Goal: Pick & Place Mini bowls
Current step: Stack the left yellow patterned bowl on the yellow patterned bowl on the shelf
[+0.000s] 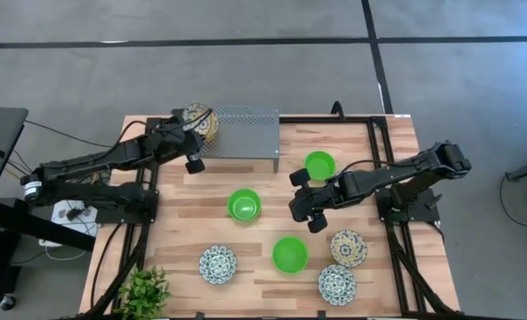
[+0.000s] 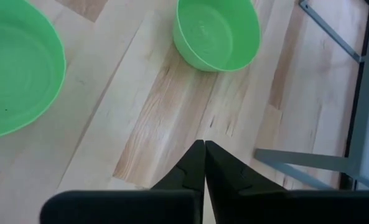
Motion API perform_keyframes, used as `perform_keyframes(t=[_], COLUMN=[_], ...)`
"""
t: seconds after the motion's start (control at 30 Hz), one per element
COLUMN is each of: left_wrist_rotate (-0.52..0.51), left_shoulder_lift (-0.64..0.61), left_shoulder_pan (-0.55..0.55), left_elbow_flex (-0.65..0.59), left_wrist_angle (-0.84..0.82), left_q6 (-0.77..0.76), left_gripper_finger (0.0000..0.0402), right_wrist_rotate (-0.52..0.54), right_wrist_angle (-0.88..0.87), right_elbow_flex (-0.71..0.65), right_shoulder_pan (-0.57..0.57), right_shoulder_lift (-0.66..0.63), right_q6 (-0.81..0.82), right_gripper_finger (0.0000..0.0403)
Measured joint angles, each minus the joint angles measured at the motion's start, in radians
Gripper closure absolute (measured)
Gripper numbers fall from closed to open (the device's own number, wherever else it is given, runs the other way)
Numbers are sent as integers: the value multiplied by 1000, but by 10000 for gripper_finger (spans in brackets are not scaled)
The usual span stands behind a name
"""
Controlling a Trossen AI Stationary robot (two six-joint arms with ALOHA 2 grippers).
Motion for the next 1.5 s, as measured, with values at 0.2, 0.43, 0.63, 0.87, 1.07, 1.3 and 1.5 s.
perform_keyframes(t=[0.2, 0.43, 0.63, 0.87, 1.07, 1.3, 1.5], left_wrist_rotate=[22, 23, 23, 23, 10, -43, -43], left_shoulder_lift=[0, 0, 3, 34, 80, 72, 50], left_shoulder_pan=[19, 18, 18, 18, 17, 18, 19], left_elbow_flex=[0, 0, 0, 2, 2, 2, 1], left_wrist_angle=[-60, -58, -58, -51, -51, -41, -25], left_q6=[-43, -43, -43, -41, 2, 14, 52], left_gripper_finger=[380, 380, 360, 326, 313, 288, 265], right_wrist_rotate=[0, 0, 0, 0, 0, 0, 0], right_wrist_angle=[0, 0, 0, 3, 4, 8, 8], right_elbow_flex=[0, 0, 0, 0, 0, 0, 0], right_shoulder_pan=[0, 0, 0, 0, 0, 0, -10], right_shoulder_lift=[0, 0, 0, 0, 0, 0, 0], right_q6=[-5, -5, -5, -5, -7, -7, -7], right_gripper_finger=[399, 401, 399, 401, 399, 401, 399])
